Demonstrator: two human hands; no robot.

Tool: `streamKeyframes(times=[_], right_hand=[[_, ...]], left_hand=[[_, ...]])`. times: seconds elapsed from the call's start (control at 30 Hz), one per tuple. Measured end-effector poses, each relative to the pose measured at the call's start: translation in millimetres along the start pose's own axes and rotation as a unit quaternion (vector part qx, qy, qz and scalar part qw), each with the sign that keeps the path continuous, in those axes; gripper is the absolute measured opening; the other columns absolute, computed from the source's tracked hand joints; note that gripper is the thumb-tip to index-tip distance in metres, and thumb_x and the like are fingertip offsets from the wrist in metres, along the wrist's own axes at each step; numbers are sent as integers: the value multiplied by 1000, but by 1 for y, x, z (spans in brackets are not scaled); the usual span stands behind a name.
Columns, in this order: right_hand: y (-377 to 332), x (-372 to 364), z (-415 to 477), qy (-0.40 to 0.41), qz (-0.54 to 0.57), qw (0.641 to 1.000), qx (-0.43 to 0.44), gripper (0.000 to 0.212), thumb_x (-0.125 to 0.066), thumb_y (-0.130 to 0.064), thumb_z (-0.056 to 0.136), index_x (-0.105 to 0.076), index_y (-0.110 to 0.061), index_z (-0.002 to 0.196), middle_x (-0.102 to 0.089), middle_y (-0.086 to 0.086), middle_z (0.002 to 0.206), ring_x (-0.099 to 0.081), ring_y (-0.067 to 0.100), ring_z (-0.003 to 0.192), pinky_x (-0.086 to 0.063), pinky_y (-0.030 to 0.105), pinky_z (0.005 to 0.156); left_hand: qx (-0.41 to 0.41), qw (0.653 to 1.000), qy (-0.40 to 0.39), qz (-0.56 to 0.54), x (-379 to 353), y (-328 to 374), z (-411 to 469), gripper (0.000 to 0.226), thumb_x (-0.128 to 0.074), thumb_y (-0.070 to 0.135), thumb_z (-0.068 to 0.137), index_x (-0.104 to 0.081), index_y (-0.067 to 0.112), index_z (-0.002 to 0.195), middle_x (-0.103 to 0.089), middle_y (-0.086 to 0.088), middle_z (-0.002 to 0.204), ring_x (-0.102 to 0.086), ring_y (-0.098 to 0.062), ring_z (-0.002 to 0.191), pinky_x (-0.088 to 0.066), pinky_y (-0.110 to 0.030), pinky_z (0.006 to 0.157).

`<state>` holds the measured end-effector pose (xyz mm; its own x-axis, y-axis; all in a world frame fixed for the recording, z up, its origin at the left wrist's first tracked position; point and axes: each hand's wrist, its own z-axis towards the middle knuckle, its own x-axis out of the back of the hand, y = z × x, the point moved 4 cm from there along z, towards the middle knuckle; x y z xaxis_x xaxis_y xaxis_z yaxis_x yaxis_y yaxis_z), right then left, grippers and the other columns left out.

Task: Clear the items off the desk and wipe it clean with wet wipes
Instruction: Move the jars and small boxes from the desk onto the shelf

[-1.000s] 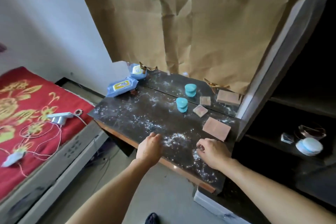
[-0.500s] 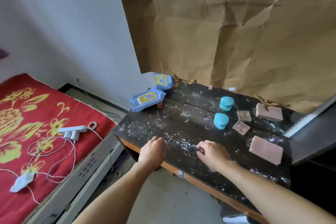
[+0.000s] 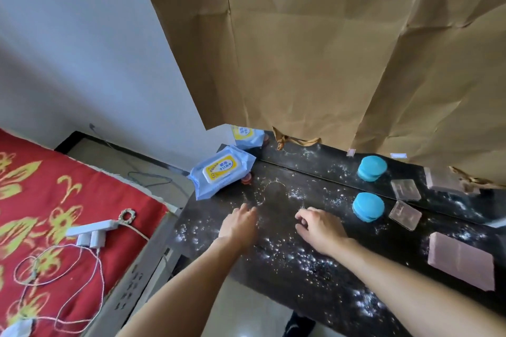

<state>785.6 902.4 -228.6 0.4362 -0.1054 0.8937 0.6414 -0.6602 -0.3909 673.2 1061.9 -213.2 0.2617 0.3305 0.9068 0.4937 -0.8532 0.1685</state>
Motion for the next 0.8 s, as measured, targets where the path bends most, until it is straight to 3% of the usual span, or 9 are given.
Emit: streamKeyframes(times=[0.1, 0.2, 0.3, 0.53, 0.7, 0.8], right_hand=[[-4, -7, 19, -6, 16, 1000, -13, 26, -54, -36, 91, -59, -25, 114, -62, -8, 105, -61, 15, 93, -44, 27, 73], [-4, -13, 26, -5, 29, 999, -27, 26, -54, -35, 90, -61, -25, 113, -62, -9, 103, -63, 14, 88, -44, 26, 69], [-1, -17, 33, 4, 20, 999, -46, 26, -54, -33, 90, -63, -24, 113, -63, -10, 102, -64, 13, 85, -50, 29, 73], [0, -29, 28, 34, 26, 985, -165, 24, -54, -34, 90, -62, -25, 110, -64, -9, 98, -63, 11, 83, -47, 26, 70], [6, -36, 20, 68, 48, 967, -243, 21, -58, -31, 87, -64, -23, 106, -64, -9, 92, -63, 13, 80, -43, 25, 64], [16, -31, 10, 105, 45, 951, -287, 19, -62, -27, 84, -66, -22, 102, -66, -8, 88, -64, 14, 77, -46, 26, 62]], left_hand=[[-20, 999, -17, 25, 4, -10, 29, 31, -52, 13, 87, -47, 13, 118, -46, -9, 120, -50, -30, 111, -42, -38, 86], [-94, 987, -15, 132, 7, -17, 58, 35, -53, 11, 86, -47, 14, 121, -42, -10, 124, -43, -31, 117, -38, -38, 92], [-178, 957, 24, 226, 17, -23, 94, 35, -48, 10, 88, -49, 11, 123, -39, -15, 133, -30, -34, 130, -29, -41, 102], [-300, 878, 2, 374, 19, -33, 150, 50, -47, 17, 91, -36, 6, 139, -38, -16, 142, -14, -36, 141, -7, -55, 115], [-359, 847, 21, 392, 17, -32, 162, 39, -46, 13, 91, -46, 8, 130, -47, -14, 131, -27, -35, 132, -6, -59, 114], [-376, 850, 20, 368, 18, -21, 162, 40, -49, 14, 88, -47, 12, 128, -44, -13, 130, -35, -33, 125, -14, -53, 114]])
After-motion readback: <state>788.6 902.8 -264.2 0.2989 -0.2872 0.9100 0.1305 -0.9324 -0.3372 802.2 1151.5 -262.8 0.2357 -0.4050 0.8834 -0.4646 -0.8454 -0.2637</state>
